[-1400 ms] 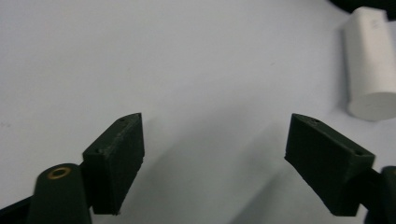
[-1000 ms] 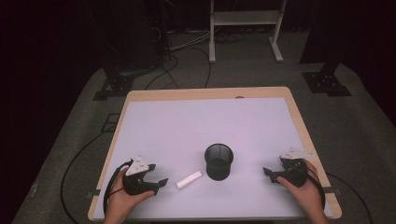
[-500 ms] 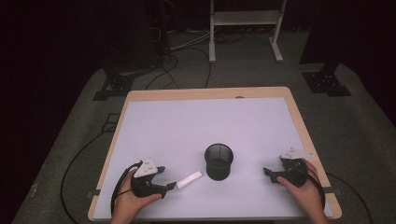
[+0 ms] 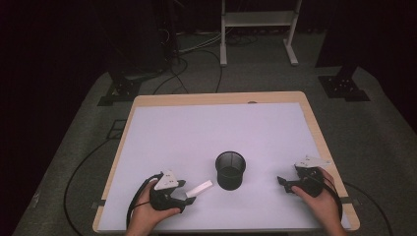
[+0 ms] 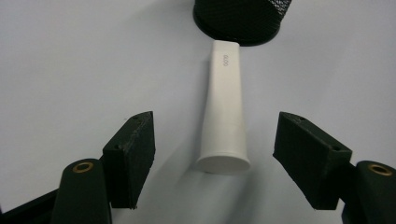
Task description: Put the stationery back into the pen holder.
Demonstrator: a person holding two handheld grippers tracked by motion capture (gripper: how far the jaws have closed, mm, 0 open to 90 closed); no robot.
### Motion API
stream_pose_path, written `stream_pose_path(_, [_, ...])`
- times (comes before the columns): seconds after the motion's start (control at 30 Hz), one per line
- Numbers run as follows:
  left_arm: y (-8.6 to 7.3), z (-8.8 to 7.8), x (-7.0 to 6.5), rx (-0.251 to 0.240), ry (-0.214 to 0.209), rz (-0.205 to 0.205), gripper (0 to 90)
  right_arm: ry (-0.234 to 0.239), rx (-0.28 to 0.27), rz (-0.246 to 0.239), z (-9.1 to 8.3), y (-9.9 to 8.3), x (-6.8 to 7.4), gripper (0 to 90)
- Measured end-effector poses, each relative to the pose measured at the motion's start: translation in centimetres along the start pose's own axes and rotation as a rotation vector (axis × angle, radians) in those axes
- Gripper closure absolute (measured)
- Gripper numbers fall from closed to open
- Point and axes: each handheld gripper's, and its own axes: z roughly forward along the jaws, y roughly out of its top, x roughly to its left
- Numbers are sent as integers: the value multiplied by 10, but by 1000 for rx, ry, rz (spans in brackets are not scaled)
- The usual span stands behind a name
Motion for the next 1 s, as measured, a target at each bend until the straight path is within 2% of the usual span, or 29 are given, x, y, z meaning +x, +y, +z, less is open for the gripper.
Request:
stream_pose_path(0.47, [-2, 10, -5, 20, 17, 36, 407, 0, 0, 0, 0, 0, 0, 132])
stream_pose_path(0.57, [-3, 10, -5, 20, 35, 52, 445, 0, 0, 1, 0, 0, 0, 132])
stream_pose_path(0.77, [-4, 9, -6, 12, 43, 51, 513, 0, 0, 1, 0, 0, 0, 132])
stream_pose_path(1.0, [-6, 8, -4, 0, 43, 36, 640, 0, 0, 1, 0, 0, 0, 132])
